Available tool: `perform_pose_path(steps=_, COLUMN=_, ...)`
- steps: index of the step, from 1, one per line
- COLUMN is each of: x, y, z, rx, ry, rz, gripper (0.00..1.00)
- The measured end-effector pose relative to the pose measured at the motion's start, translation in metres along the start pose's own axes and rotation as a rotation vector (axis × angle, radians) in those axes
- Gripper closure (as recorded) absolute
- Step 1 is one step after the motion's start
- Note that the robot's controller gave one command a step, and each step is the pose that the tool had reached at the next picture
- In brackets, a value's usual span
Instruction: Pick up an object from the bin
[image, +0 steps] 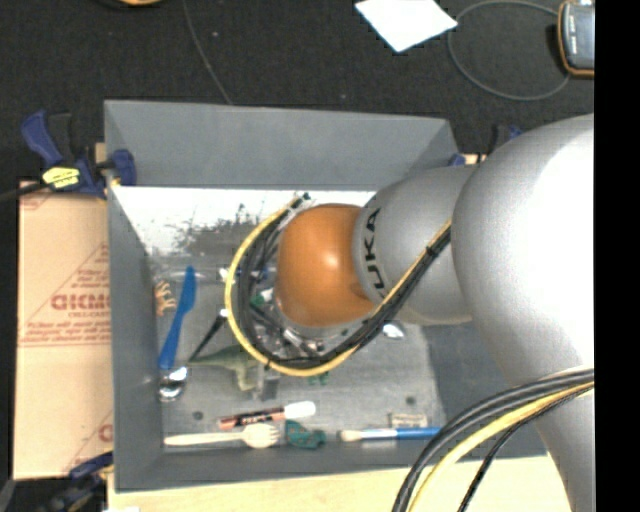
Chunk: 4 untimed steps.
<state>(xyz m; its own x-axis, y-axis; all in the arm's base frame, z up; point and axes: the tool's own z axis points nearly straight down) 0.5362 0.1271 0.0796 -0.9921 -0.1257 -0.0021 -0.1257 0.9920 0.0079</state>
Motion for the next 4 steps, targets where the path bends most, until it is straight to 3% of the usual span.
perform_pose_path(steps=1, x=0.0, y=0.0, z=0.0, rx=0.0, ry=0.0, rz=0.0, gripper=1.0)
perform_pose_path(steps=4, x=0.001, y=-0.001, z=-0.068, rx=0.001, ry=0.003, rz=0.003, gripper=1.0)
